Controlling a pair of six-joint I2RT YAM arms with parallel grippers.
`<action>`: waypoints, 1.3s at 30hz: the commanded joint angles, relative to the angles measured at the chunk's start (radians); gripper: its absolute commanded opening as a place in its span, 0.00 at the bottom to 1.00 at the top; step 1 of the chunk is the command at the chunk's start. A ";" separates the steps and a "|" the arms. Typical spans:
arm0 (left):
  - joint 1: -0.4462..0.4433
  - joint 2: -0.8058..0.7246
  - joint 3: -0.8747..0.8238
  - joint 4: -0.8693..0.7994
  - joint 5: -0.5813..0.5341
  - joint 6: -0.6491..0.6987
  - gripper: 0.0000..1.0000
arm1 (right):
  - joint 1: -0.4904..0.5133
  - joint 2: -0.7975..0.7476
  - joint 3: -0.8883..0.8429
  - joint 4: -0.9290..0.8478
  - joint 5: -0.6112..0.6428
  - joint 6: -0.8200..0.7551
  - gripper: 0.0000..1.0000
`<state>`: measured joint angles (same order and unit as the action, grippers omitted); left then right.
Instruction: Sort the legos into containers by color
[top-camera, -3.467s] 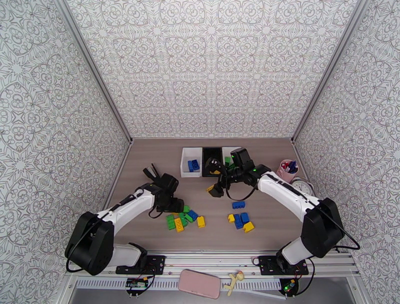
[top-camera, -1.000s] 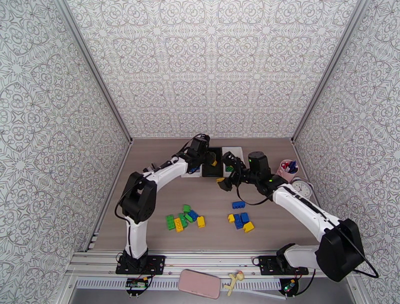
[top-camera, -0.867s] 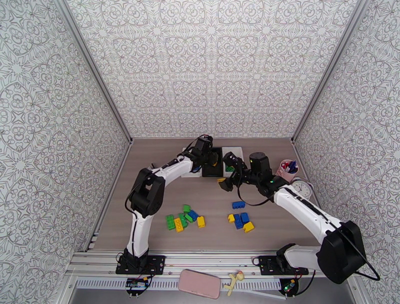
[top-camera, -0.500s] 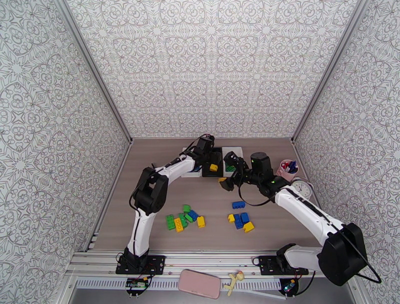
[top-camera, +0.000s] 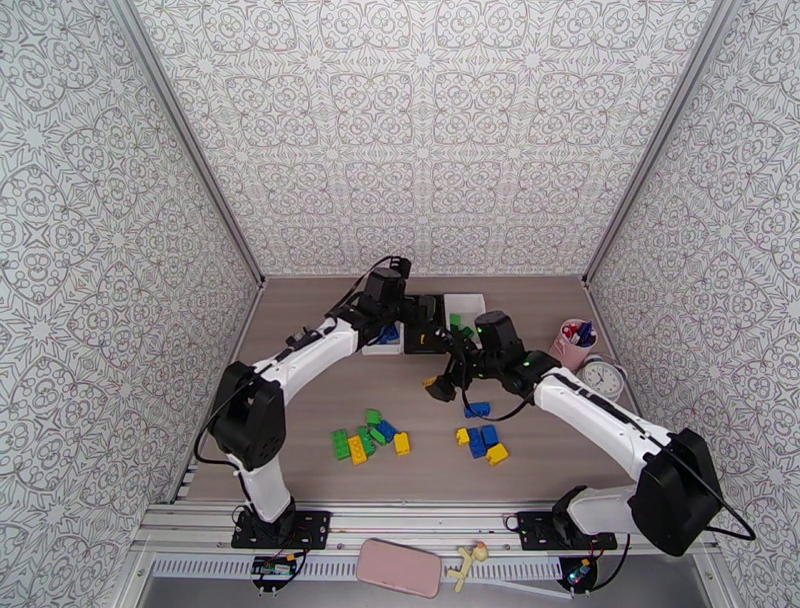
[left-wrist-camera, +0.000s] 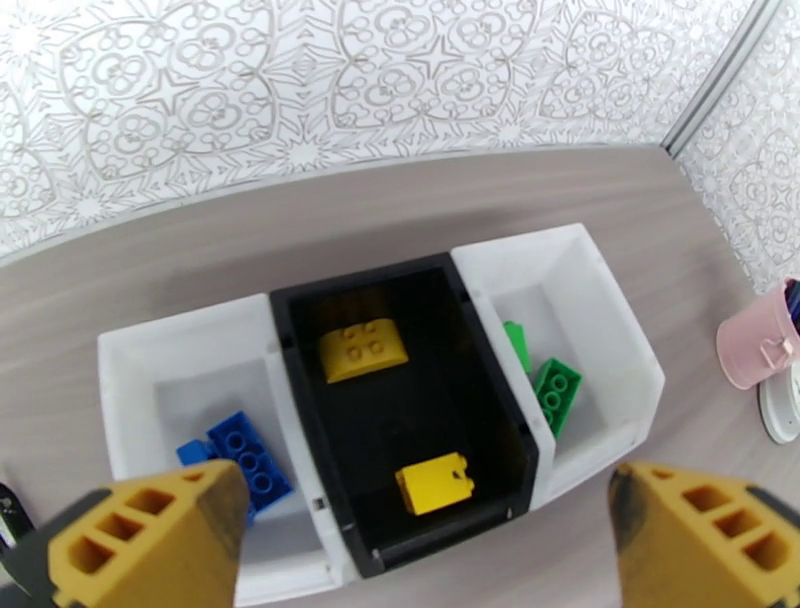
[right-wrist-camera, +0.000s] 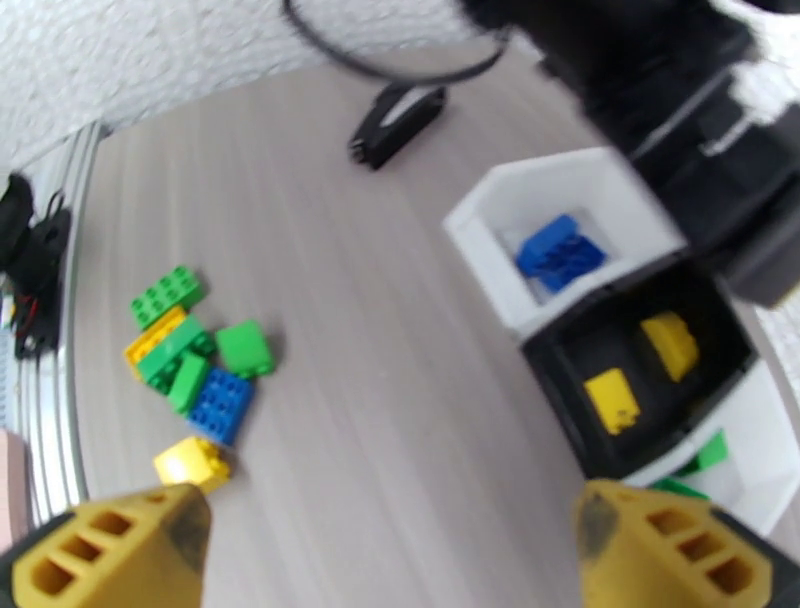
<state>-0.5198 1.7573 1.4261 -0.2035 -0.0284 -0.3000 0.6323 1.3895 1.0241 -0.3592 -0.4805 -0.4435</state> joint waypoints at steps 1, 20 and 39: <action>0.044 -0.059 -0.078 0.026 0.023 -0.046 1.00 | 0.064 0.023 0.018 -0.106 -0.047 -0.134 1.00; 0.166 -0.208 -0.258 -0.017 0.016 -0.064 1.00 | 0.364 0.450 0.231 -0.344 0.205 -0.301 0.99; 0.167 -0.202 -0.261 -0.019 0.010 -0.050 1.00 | 0.372 0.590 0.296 -0.382 0.263 -0.306 0.63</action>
<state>-0.3614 1.5703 1.1759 -0.2123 -0.0132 -0.3630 1.0004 1.9629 1.3087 -0.7197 -0.2165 -0.7494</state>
